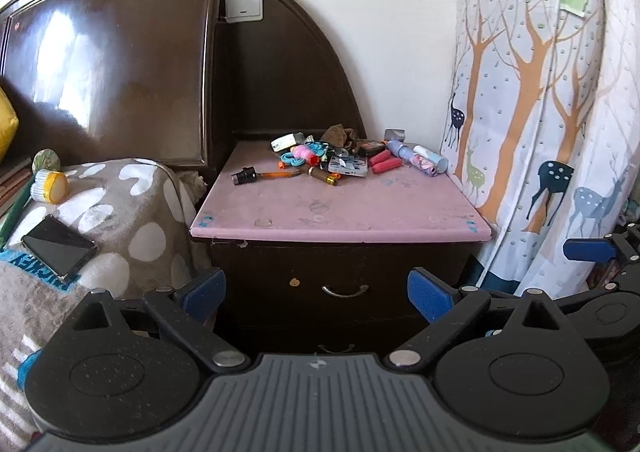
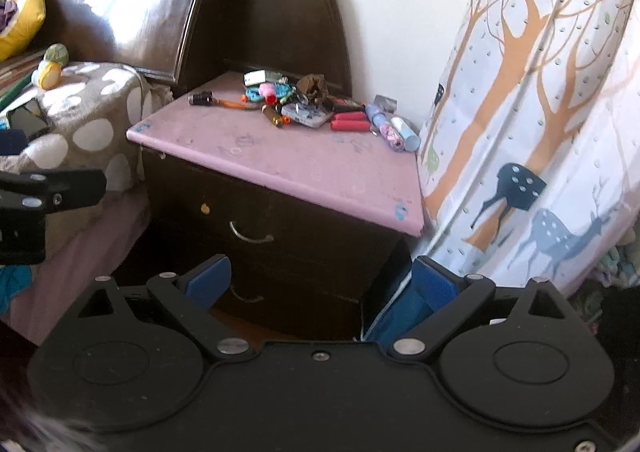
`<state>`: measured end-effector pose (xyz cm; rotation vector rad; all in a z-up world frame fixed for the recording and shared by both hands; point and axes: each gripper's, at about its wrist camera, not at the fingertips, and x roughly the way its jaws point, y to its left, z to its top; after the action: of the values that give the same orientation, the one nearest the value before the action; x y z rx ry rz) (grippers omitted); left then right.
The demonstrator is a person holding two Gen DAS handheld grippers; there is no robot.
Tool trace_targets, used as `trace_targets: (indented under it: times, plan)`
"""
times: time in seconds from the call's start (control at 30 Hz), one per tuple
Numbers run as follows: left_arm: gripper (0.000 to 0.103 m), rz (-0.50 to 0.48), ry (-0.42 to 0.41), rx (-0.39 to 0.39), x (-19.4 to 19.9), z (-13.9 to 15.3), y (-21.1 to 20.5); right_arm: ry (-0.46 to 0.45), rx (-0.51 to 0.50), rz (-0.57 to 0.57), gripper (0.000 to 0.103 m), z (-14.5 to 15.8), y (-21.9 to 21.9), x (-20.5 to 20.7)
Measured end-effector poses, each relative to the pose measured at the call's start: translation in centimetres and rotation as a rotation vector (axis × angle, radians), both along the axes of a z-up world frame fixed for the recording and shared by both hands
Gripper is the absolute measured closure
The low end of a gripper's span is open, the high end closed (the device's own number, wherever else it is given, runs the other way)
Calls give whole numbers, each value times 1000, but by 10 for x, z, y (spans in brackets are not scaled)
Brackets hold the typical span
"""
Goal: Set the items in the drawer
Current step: 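Lower the right tool toward the drawer's metal handle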
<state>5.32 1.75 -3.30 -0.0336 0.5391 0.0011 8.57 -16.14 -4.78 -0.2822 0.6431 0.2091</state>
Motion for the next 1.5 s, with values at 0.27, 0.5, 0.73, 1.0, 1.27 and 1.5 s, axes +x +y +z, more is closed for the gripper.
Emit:
trace_targets:
  times: [0.27, 0.5, 0.73, 1.0, 1.27, 1.5]
  plan:
    - [5, 11, -56, -47, 30, -14, 15, -23, -107, 136, 1, -24, 16, 30]
    - [5, 22, -179, 0, 43, -54, 24, -28, -255, 280, 1, -49, 40, 57]
    - [5, 17, -165, -138, 66, -65, 59, -35, -365, 461, 3, -86, 70, 80]
    - [5, 34, -112, -156, 100, -90, 85, -28, -544, 660, 39, -139, 104, 109]
    - [5, 22, -70, -163, 107, -105, 92, 5, -694, 793, 59, -192, 126, 143]
    - [5, 33, -62, -200, 110, -108, 103, 48, -758, 872, 62, -217, 137, 160]
